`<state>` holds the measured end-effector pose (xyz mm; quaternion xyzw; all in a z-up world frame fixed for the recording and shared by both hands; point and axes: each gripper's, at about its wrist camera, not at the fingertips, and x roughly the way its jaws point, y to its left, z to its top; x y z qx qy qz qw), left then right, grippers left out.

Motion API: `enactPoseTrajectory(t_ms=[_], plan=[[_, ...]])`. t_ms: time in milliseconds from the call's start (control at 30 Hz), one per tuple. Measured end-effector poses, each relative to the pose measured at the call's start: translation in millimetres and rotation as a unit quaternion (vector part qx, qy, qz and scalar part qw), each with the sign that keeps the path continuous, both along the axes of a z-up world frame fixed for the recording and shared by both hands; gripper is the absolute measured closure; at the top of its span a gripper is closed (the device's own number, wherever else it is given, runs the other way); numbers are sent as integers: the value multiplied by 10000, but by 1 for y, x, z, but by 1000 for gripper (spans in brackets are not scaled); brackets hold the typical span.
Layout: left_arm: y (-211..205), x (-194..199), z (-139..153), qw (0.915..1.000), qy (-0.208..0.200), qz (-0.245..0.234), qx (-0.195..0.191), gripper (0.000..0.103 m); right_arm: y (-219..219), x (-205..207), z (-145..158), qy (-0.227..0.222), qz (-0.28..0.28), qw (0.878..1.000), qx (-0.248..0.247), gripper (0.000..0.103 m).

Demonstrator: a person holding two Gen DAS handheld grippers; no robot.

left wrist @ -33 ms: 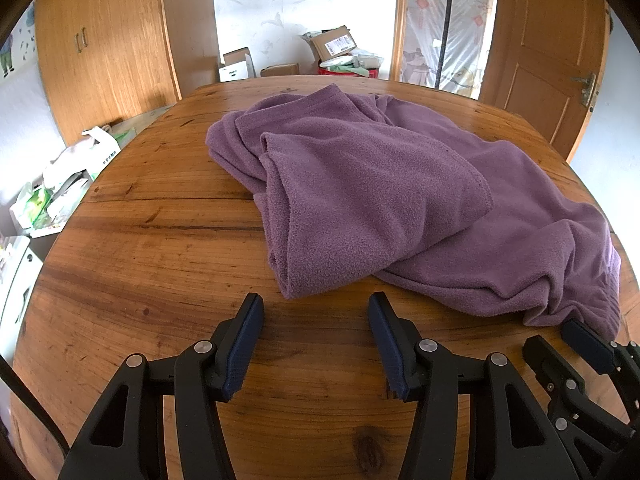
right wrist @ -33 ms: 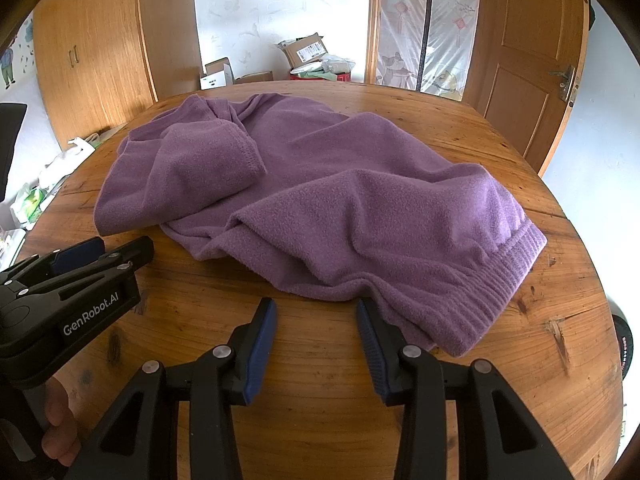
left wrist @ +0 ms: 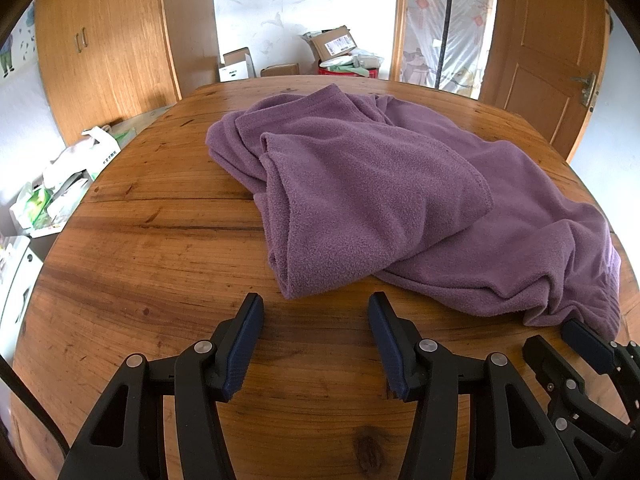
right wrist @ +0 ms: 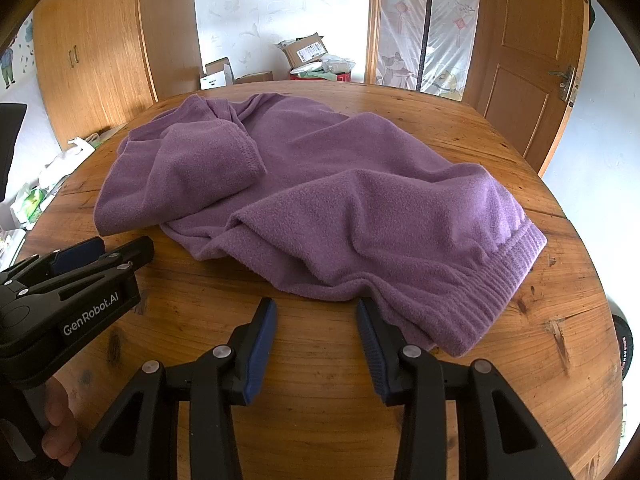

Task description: Fold clothes

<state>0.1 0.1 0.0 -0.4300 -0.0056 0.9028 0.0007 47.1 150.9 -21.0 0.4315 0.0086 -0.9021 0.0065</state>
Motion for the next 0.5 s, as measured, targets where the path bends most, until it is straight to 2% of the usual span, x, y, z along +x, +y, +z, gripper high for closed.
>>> enactPoseTrajectory(t_ms=[500], plan=[[0, 1, 0, 10000, 1, 0, -23, 46, 1, 0, 2, -2, 12, 10000, -34, 60]])
